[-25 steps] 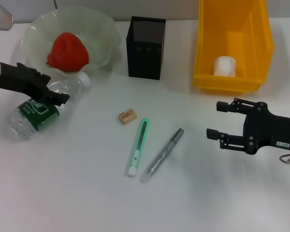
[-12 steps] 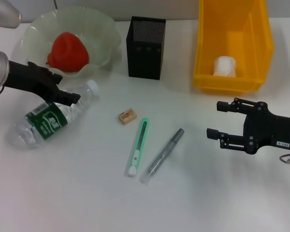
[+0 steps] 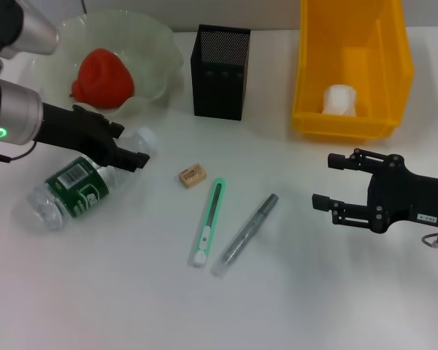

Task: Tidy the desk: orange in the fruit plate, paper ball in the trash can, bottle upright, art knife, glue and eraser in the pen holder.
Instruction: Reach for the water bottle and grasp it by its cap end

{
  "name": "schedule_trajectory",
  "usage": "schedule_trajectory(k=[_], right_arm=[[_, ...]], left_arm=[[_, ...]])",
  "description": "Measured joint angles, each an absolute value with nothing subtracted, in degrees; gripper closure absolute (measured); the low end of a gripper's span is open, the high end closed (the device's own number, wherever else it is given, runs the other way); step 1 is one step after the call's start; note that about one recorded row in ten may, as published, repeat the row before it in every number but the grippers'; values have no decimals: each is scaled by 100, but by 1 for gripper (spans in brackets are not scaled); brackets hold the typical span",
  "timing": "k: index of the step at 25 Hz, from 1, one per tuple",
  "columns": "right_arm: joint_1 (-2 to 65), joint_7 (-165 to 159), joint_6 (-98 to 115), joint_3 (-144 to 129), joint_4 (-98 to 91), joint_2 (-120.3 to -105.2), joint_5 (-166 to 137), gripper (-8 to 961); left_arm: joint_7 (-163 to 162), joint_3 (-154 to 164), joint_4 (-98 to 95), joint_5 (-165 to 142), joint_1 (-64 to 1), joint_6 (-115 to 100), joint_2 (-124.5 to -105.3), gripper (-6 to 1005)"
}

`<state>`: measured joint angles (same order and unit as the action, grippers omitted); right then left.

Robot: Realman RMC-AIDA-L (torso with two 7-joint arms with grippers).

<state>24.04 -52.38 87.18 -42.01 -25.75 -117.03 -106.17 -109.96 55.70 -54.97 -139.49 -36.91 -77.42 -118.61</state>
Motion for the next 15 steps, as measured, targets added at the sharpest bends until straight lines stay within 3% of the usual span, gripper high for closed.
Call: schedule_trajectory(k=[15], right_arm=[[2391,-5238,8750,-4203,-2586,-11732,-10617,202]], left_arm=[[-10872,6316,-5123,-13532,-3709,-7148,-11880,206]])
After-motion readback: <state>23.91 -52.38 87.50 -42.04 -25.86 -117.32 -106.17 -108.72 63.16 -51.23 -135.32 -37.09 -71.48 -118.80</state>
